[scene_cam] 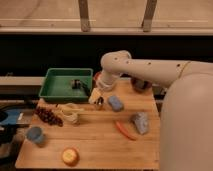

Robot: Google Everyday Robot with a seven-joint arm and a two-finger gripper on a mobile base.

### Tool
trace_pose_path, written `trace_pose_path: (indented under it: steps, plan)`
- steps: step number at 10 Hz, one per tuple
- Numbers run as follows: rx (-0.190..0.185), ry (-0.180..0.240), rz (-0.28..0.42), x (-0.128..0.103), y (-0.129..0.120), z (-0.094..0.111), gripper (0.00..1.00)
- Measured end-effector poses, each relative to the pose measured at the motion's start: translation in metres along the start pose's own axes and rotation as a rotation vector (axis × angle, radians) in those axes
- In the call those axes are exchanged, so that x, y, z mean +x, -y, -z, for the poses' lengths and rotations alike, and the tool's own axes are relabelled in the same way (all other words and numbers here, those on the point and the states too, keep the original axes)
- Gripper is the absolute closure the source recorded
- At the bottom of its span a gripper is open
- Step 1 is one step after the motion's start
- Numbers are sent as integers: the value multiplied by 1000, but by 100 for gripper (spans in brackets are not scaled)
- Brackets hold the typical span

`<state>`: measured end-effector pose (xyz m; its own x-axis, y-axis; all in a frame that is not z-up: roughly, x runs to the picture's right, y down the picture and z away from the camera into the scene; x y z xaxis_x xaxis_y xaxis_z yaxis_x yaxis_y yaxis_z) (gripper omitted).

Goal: Place banana in plastic cup

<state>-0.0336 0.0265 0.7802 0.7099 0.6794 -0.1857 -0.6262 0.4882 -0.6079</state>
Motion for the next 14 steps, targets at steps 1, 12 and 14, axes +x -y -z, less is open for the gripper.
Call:
trace_pose_path:
  steps: [1,12,14]
  plan:
    - [-23,4,52,-19,-13,-8,20]
    - [-294,44,450,-91,-149,-61,20]
    - [-292,45,447,-90,-147,-60,20]
